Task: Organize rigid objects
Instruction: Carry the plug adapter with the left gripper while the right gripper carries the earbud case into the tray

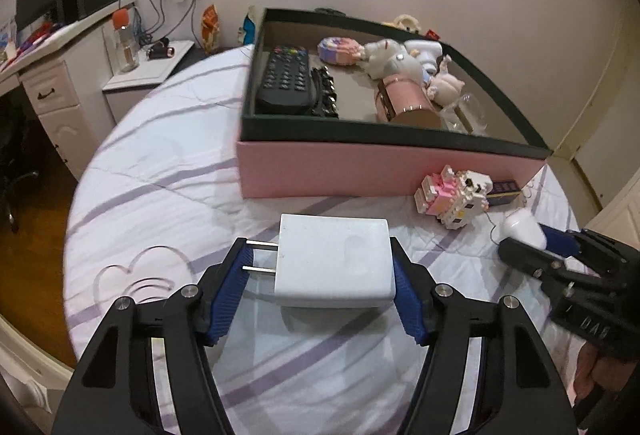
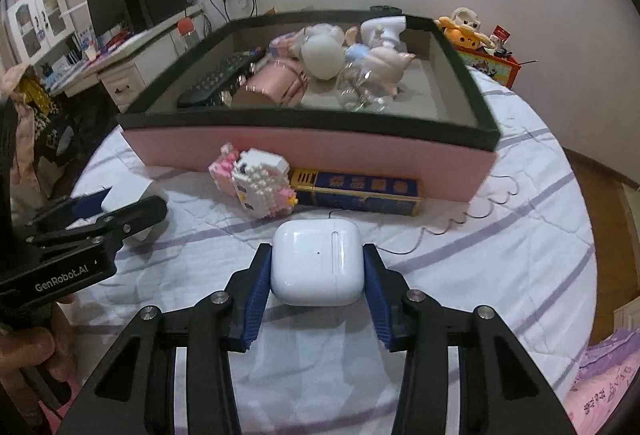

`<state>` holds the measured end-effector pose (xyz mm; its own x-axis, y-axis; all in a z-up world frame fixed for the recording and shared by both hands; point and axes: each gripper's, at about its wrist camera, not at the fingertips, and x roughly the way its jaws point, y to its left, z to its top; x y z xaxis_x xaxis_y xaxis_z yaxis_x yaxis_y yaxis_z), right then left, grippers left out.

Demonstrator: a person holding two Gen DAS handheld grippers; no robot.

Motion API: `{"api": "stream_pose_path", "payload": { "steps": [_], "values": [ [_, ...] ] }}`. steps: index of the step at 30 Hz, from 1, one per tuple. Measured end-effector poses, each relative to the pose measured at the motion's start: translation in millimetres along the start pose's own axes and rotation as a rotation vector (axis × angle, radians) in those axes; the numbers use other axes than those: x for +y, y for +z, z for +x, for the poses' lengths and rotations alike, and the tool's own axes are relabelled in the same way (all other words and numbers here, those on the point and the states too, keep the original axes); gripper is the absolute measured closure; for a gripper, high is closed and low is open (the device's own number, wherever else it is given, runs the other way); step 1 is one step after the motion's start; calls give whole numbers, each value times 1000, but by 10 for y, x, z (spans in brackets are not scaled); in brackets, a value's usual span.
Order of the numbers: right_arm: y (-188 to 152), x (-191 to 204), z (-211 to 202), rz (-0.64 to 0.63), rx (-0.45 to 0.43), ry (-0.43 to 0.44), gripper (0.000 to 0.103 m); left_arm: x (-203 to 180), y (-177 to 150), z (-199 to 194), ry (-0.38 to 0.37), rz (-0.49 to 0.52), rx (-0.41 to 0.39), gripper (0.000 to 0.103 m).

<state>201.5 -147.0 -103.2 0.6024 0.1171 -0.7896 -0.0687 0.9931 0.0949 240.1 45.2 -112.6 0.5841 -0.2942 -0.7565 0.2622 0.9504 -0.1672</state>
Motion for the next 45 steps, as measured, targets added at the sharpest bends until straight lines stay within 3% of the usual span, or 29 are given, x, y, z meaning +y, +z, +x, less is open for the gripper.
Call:
{"api": "stream_pose_path", "payload": {
  "steps": [9,18,26,33,45],
  "values": [
    [330,-127,-410,26,-107,37,58,-79,414,-461,-7,39,-118,36],
    [909,-292,-536,21,-194,26,58,-236,942,-370,-7,82,-139,36],
    [1227,-493,-87,63,-124,15,58,-325,1175,36,-6,82,-90,36],
    [1283,-562,221,65,-70,14,58,-317,1162,358,6,73,-38,36],
    [1300,-584,443,47,-29,3,58,-299,1141,547,40,78,0,36]
  ]
}}
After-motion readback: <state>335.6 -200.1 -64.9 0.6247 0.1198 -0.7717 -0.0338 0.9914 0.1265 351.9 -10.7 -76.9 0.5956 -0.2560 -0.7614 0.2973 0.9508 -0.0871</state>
